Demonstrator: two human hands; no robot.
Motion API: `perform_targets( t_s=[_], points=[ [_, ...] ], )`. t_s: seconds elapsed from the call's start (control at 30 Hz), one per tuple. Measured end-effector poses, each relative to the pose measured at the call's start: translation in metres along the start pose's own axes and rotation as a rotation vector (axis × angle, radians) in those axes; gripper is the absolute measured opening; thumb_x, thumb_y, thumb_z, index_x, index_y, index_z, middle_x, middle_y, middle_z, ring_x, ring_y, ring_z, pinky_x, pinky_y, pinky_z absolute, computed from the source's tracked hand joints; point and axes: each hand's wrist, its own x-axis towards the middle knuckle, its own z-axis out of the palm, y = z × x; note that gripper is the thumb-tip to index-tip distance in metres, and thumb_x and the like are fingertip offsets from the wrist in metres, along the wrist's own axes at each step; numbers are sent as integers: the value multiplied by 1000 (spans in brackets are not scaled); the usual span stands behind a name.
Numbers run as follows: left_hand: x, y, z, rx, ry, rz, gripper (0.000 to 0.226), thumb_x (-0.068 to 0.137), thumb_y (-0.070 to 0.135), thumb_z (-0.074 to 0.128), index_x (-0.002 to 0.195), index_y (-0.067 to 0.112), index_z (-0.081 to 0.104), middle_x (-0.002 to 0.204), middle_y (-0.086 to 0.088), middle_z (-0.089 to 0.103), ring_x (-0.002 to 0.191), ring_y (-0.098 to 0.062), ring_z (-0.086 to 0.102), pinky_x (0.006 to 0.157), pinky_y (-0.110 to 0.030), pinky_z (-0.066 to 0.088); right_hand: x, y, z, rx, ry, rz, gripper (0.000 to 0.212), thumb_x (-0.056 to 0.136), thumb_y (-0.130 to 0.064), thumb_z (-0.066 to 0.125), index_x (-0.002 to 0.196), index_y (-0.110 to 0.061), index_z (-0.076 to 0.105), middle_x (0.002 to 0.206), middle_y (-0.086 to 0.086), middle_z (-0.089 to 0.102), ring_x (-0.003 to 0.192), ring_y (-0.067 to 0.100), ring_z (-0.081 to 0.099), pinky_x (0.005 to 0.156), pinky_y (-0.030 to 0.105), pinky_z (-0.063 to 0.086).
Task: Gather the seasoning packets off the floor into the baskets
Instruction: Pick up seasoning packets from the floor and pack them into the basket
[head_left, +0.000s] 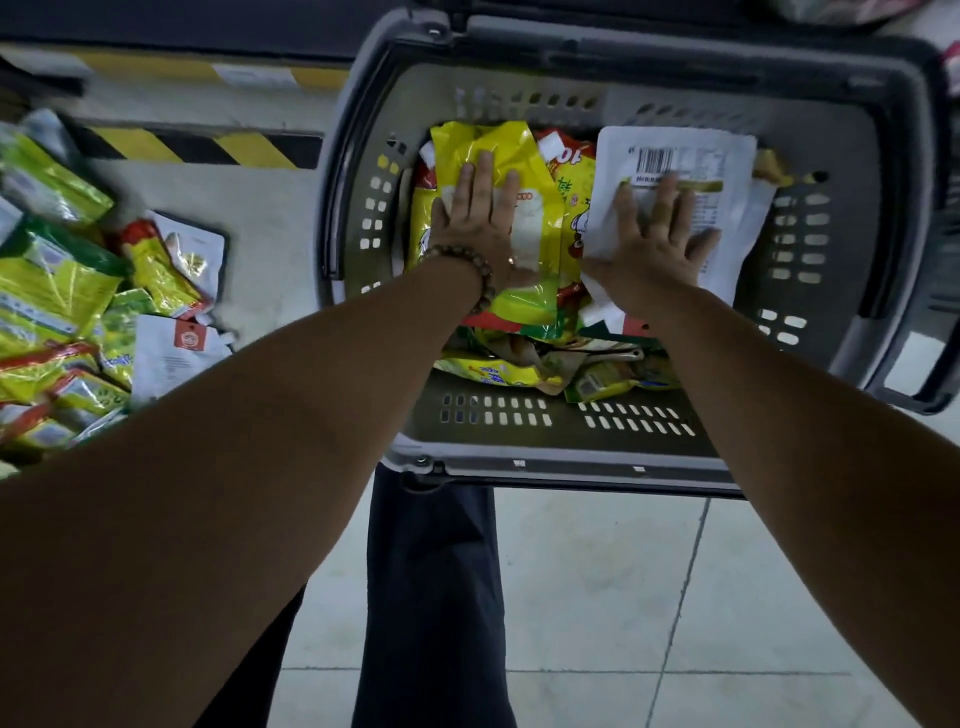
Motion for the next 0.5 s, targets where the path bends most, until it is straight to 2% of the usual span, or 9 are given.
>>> perform_targets(
  t_s=[0.07,0.17,0.27,0.37,0.43,0.5],
  points=[
    [-4,-4,-13,8,-52,45,116,74,67,60,149,16,-12,155,-13,-22,144,-31,-14,114,-52,2,-6,-3,-13,67,-11,25,85,89,-42,56,151,-32,-2,157,12,-20,144,36,-14,113,59,-4],
    [-20,-9,-37,-82,-32,84,105,81,55,61,149,14,-8,157,-11,-13,146,-28,-3,116,-49,4,-23,-18,-29,125,49,-1,77,93,-38,51,152,-29,3,159,10,-9,146,33,-6,117,53,3],
    [-58,-21,-54,-201,214,122,91,84,44,61,151,17,5,158,-6,4,143,-26,16,113,-42,17,-49,-49,-42,235,183,-108,70,95,-30,50,152,-21,11,159,12,4,147,29,4,118,46,13],
    [-107,-51,-55,-308,492,121,80,76,43,64,145,18,32,153,-8,28,135,-30,35,107,-45,28,-81,-98,-49,370,302,-223,62,95,-20,51,150,-13,22,156,14,19,145,30,16,115,42,23],
    [-135,-84,-48,-403,606,15,75,72,48,59,138,17,44,146,-11,40,126,-32,46,104,-49,34,-105,-140,-48,409,367,-343,59,93,-19,53,147,-11,30,152,17,28,141,35,24,111,46,30],
    [-160,-123,-35,-498,624,-127,75,71,52,53,136,15,46,145,-13,40,127,-31,46,103,-51,32,-124,-185,-44,404,392,-461,57,89,-19,54,143,-7,38,146,21,36,136,39,32,106,49,35]
  ],
)
